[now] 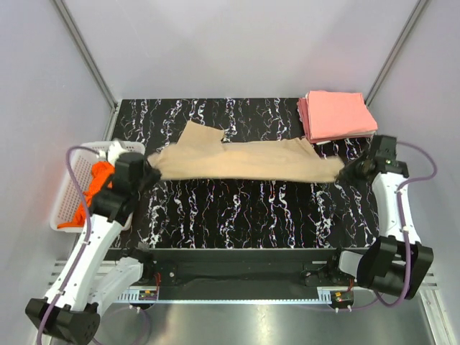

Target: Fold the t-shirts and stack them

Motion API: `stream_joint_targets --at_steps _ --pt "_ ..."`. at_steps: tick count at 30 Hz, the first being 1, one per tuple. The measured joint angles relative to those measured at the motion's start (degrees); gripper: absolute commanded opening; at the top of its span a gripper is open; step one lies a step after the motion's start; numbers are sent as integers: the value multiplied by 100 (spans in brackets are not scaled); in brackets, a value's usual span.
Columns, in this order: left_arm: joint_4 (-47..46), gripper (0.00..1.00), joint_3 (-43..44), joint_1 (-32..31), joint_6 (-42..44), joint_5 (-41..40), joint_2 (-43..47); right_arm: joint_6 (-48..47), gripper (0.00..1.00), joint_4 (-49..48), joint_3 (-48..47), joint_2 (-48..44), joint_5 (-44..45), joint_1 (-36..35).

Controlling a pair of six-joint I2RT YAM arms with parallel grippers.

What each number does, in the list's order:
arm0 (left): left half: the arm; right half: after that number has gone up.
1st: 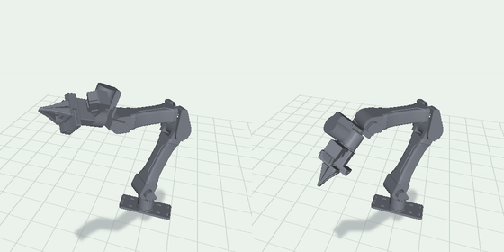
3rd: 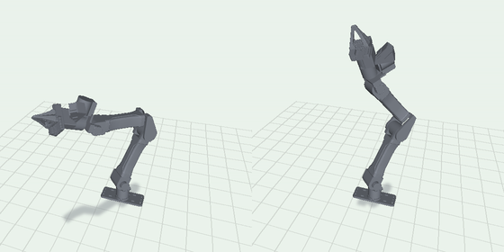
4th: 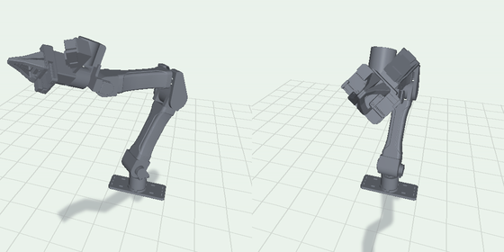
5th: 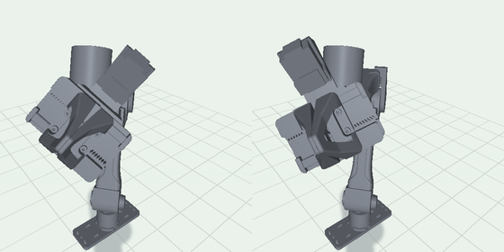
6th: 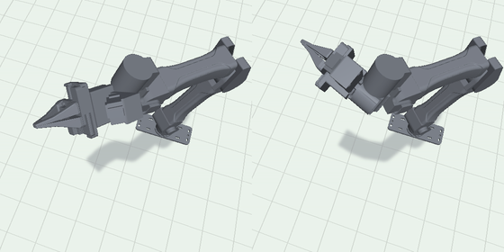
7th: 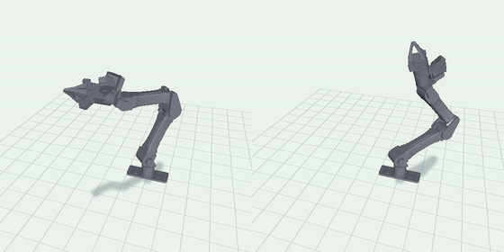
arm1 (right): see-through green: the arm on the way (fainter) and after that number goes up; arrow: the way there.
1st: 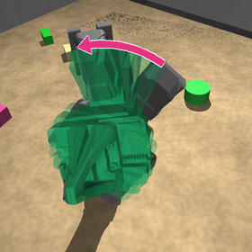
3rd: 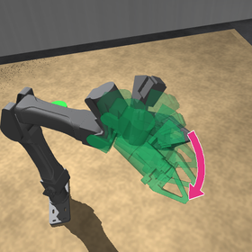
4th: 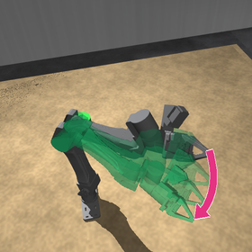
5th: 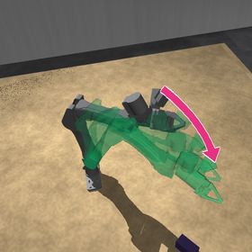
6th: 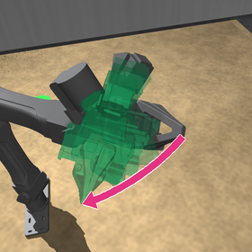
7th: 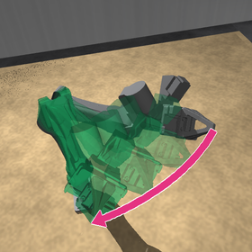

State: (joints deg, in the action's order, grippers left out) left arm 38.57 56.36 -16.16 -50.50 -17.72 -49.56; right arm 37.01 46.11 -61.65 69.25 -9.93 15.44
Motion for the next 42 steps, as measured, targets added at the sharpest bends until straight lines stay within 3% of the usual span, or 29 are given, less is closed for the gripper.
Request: stream_joint_targets --at_steps 4,7,15,17,19,20,21,23,25,26,28,34,37,42 --pt "319 0 -1606 7 -264 256 315 129 0 120 1025 31 153 0" --pt "713 0 -2334 -4 -404 487 404 245 0 201 1482 -39 321 0" --pt "861 0 -2426 -4 -584 691 800 509 0 179 2037 -702 634 0" --pt "903 8 -2426 -4 -651 750 905 595 0 179 2079 -833 636 0" --pt "988 17 -2426 -4 -708 817 1106 704 9 170 2127 -1003 640 0" --pt "1032 31 -2426 -4 -730 857 1224 752 13 175 2164 -1099 640 0" --pt "1084 39 -2422 -4 -734 881 1333 793 34 175 2208 -1185 640 0" --pt "1305 59 -2363 -4 -758 903 1582 916 56 181 2271 -1307 649 0" --pt "1556 67 -2177 -4 -732 896 1735 1047 86 184 2302 -1436 645 0" --pt "1665 69 -2022 -4 -684 870 1779 1093 90 181 2310 -1510 640 0" --pt "1849 75 -1626 -4 -579 780 1810 1156 94 175 2308 -1764 643 0" --pt "1672 78 -577 0 2 269 1377 933 94 122 1792 -1893 568 0" --pt "1110 78 -208 0 479 240 468 691 93 -70 1255 -1504 420 -28" --pt "-13 76 809 59 1528 442 -1895 289 93 -293 706 -907 315 -284"
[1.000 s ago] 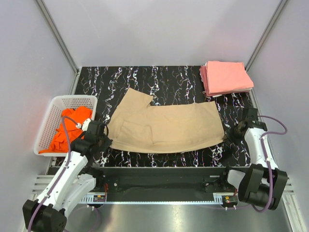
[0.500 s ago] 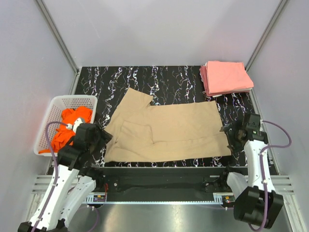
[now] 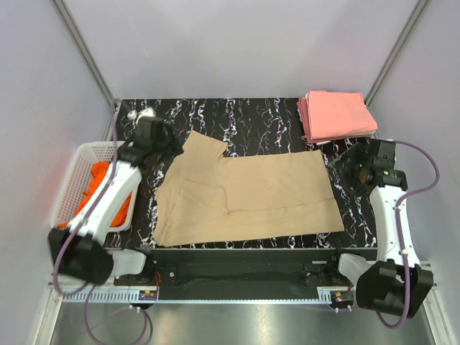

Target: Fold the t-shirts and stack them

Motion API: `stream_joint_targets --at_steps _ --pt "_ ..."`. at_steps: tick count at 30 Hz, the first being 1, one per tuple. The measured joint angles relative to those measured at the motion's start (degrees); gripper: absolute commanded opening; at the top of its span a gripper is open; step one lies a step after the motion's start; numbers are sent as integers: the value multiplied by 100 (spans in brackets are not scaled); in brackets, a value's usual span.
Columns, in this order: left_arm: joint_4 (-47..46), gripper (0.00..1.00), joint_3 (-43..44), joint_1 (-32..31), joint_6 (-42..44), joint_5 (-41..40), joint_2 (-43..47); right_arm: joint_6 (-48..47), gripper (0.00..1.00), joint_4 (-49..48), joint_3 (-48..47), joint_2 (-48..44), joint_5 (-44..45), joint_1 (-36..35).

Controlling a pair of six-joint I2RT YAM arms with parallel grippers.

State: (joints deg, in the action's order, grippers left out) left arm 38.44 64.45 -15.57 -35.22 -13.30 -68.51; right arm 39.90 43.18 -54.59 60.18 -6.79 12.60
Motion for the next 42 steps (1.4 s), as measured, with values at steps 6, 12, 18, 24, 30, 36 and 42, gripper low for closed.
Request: stream_joint_targets --at_steps 6,12,18,24,30,36,42 --pt "-946 71 1617 304 879 879 -2780 -466 93 -61 -291 560 -192 -247" --pt "-1211 64 3482 590 1167 1506 -4839 -772 91 -175 -337 737 -466 -356" --pt "-1187 61 4798 728 1191 1753 -6251 -861 90 -424 -337 743 -730 -459" --pt "-1132 56 5405 776 1128 1921 -7101 -861 89 -682 -337 861 -835 -629" --pt "-1158 48 5475 776 1014 2037 -7248 -857 89 -831 -337 929 -898 -656" --pt "-1368 40 5287 776 922 2041 -7232 -857 88 -887 -337 997 -872 -656" --pt "-1714 14 4846 787 820 2004 -7044 -852 88 -898 -337 1147 -721 -660"
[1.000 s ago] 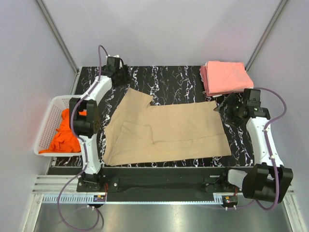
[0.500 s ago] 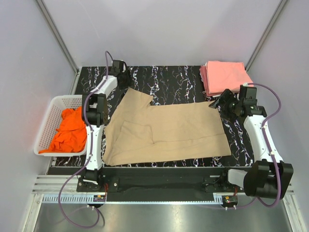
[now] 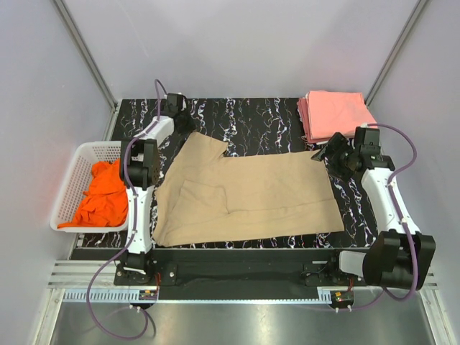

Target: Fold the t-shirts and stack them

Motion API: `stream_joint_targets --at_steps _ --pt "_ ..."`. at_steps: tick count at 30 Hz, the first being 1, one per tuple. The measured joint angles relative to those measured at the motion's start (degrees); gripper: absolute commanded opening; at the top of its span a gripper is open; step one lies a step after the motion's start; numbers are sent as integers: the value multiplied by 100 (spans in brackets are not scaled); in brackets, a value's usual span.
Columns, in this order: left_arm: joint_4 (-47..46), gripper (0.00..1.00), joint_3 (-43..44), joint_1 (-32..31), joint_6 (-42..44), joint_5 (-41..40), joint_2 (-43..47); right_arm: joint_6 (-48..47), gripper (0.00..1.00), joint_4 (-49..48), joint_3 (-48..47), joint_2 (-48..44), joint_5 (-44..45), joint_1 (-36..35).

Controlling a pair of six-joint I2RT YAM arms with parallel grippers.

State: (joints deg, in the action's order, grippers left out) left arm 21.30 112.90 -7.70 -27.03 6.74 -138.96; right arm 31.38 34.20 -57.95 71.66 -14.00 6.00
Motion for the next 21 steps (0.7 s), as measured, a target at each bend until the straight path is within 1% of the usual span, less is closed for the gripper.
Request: stream_joint_targets --at_steps 2,3,6,8,9,10,12,13,15,16,18,21 --pt "-48 1 -101 7 -35 -9 28 0 88 -11 0 90 61 -2" --pt "-70 0 -114 13 -37 15 35 -2 88 -11 -9 162 98 -2" --pt "-83 0 -129 11 -33 39 55 -7 87 -4 -85 487 205 -4" --pt "-96 0 -181 11 -39 52 98 -11 84 -11 -186 776 363 -17" --pt "-74 0 -258 11 -48 61 160 -11 79 -2 -262 970 483 -28" --pt "-17 0 -352 11 -57 68 234 -17 78 -4 -334 1117 575 -35" --pt "22 0 -682 11 -103 94 507 -13 74 -17 -549 1526 772 -44" --pt "44 0 -859 11 -138 111 671 -15 70 -24 -669 1735 863 -44" --pt "46 0 -1233 11 -175 140 1058 -22 66 -55 -940 2179 1016 -44" --pt "37 0 -1425 11 -199 166 1292 -31 62 -94 -1078 2393 1088 -44" --pt "42 0 -1683 11 -227 205 1714 -35 59 -170 -1318 2752 1204 -44" --pt "-199 0 -2155 11 -304 258 2385 -66 55 -308 -1663 3237 1366 -61"
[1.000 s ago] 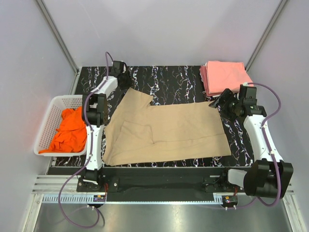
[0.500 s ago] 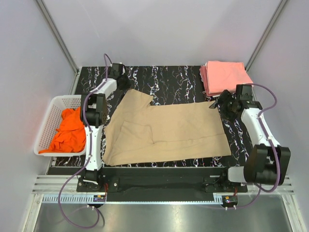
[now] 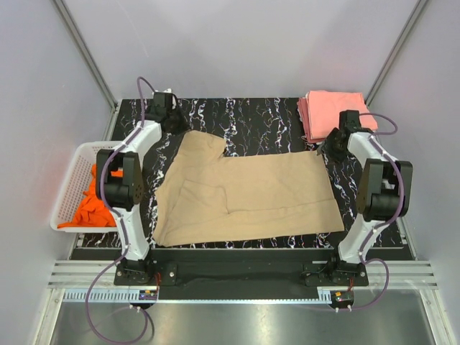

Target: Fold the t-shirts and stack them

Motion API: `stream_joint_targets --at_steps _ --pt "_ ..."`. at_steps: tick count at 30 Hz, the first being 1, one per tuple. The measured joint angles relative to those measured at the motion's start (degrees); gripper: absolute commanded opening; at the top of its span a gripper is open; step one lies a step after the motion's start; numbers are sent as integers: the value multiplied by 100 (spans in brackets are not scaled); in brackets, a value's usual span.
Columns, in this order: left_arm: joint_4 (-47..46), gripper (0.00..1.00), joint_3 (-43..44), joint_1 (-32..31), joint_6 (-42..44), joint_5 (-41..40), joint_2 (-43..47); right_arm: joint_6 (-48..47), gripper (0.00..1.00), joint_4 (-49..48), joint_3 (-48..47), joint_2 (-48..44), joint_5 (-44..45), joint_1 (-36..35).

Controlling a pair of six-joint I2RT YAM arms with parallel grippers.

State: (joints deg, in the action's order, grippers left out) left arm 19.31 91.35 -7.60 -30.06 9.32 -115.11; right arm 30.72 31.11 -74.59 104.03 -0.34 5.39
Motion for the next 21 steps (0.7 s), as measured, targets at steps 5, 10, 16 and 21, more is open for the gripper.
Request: stream_joint_targets --at_steps 5,10,16,21 --pt "-243 0 -533 0 -66 85 651 -101 50 -214 -496 684 260 -81" --pt "-306 0 -857 0 -129 140 752 -216 48 -361 -778 1130 420 -155" --pt "-289 0 -911 0 -127 188 750 -363 46 -555 -1021 1449 511 -210" --pt "-297 0 -911 0 -127 192 750 -481 43 -621 -1202 1613 625 -229"
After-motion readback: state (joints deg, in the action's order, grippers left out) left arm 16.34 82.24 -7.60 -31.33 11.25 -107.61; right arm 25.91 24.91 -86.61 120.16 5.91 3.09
